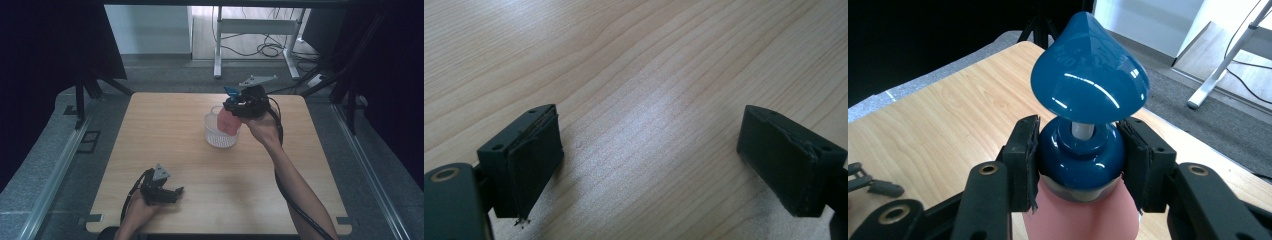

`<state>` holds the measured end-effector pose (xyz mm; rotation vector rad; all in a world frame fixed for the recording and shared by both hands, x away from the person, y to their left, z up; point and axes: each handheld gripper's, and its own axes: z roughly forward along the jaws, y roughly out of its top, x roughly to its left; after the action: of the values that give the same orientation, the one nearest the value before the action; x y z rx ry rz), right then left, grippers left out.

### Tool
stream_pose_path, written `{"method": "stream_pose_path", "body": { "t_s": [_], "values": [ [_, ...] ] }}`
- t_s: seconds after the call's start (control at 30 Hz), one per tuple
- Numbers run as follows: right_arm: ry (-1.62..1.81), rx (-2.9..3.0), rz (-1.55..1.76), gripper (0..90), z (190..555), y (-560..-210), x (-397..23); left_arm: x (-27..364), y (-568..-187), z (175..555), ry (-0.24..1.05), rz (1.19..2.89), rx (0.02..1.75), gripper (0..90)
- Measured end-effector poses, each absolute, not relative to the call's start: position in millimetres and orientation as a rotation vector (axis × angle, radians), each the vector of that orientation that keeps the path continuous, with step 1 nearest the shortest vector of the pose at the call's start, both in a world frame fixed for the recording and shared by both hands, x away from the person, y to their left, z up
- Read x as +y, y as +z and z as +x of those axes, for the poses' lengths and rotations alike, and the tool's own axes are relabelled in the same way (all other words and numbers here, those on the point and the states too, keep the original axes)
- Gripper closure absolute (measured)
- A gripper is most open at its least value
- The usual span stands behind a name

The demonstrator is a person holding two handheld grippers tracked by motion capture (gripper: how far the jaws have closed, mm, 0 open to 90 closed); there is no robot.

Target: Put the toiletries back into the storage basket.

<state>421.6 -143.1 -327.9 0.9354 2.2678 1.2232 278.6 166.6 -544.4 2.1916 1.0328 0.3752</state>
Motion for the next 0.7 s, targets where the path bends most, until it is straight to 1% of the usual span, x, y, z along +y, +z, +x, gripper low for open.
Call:
{"method": "stream_pose_path", "body": {
  "t_s": [0.33, 0.7],
  "values": [
    [1.191, 2.260, 0.952, 53.2, 439.5, -337.6, -135.2, 166.3, -544.6, 278.6, 0.376, 2.186, 1.033, 10.2],
    [1.181, 2.263, 0.958, 53.2, 450.5, -347.8, -129.6, 166.2, -544.7, 278.6, 0.376, 2.185, 1.033, 10.2]
  ]
}}
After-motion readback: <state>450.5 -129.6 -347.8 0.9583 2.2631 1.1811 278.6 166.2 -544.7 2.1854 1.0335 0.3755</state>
